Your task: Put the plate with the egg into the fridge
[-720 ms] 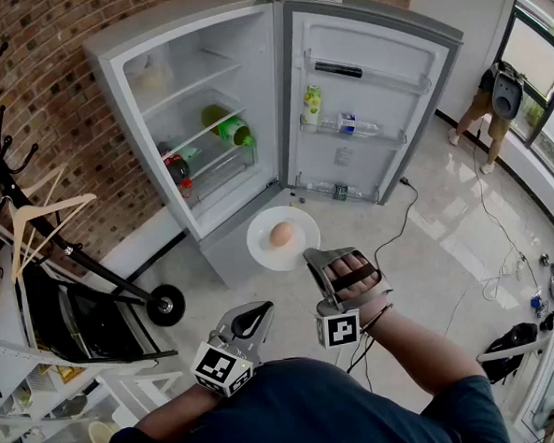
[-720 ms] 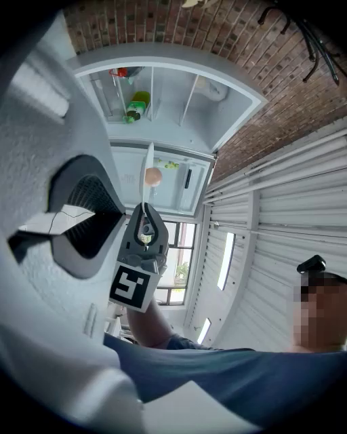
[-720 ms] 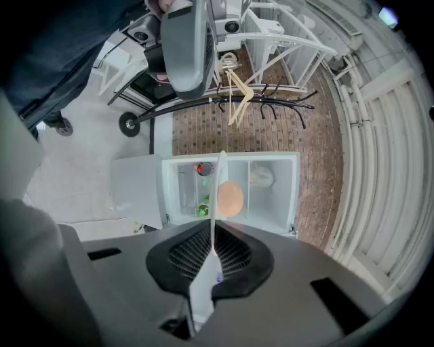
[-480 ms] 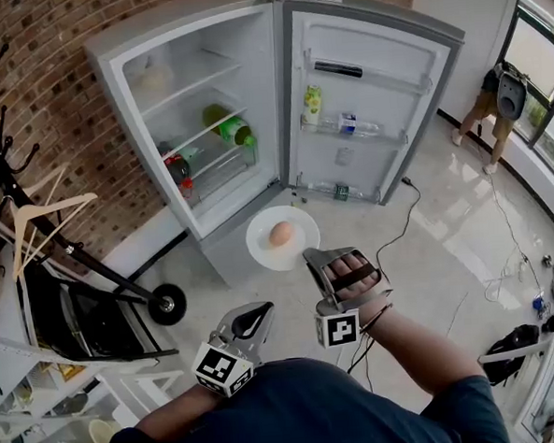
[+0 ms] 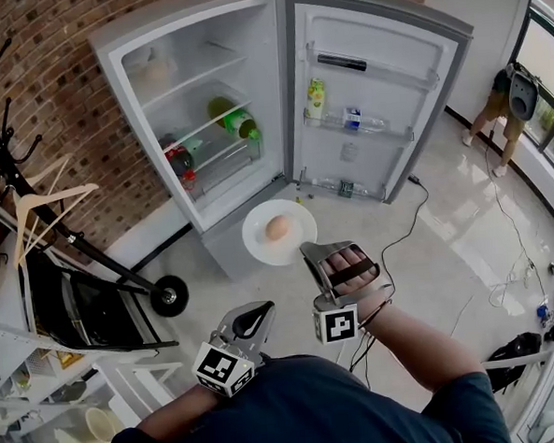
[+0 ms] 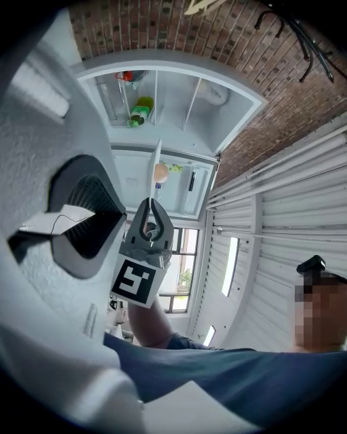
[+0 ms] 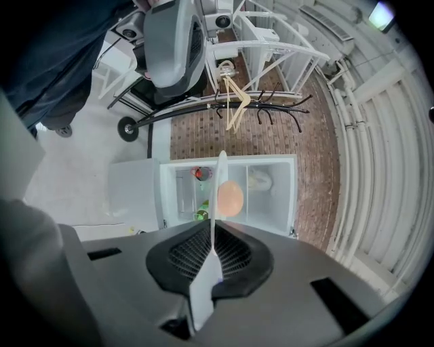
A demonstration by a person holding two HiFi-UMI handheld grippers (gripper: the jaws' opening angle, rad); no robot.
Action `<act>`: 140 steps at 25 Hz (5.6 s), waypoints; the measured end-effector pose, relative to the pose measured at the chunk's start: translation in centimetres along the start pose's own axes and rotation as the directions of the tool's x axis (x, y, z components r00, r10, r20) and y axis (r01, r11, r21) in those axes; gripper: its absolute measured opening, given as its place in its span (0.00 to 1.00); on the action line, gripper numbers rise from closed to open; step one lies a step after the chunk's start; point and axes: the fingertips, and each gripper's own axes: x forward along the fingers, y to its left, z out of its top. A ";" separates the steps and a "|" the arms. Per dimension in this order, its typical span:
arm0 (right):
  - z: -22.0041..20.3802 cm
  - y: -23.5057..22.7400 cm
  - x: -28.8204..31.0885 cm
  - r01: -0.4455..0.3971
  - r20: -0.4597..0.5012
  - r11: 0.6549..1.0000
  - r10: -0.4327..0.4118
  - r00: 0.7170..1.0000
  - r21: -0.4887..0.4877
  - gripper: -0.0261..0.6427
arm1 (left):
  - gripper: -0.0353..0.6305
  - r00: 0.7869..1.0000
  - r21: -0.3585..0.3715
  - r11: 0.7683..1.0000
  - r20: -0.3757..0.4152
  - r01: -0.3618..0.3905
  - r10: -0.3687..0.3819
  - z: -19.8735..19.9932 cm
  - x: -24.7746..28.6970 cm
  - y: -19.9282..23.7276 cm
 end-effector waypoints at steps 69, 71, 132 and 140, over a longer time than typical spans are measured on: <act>2.3 -4.7 46.7 -0.079 0.179 0.991 0.098 0.979 -0.111 0.07 | 0.06 0.947 -0.061 0.950 0.074 -0.307 0.311 6.2 12.1 37.1; 2.5 -4.2 47.6 -0.083 0.174 0.990 0.102 0.979 -0.111 0.07 | 0.06 0.944 -0.068 0.946 0.073 -0.318 0.323 6.0 11.7 37.2; 3.1 0.7 60.9 -0.407 -0.003 0.873 0.422 0.907 -0.268 0.24 | 0.06 0.905 -0.104 0.902 0.032 -0.418 0.423 3.8 7.4 39.7; 3.2 0.5 61.0 -0.384 0.008 0.889 0.399 0.917 -0.250 0.26 | 0.06 0.901 -0.106 0.898 0.032 -0.427 0.432 4.0 7.0 39.5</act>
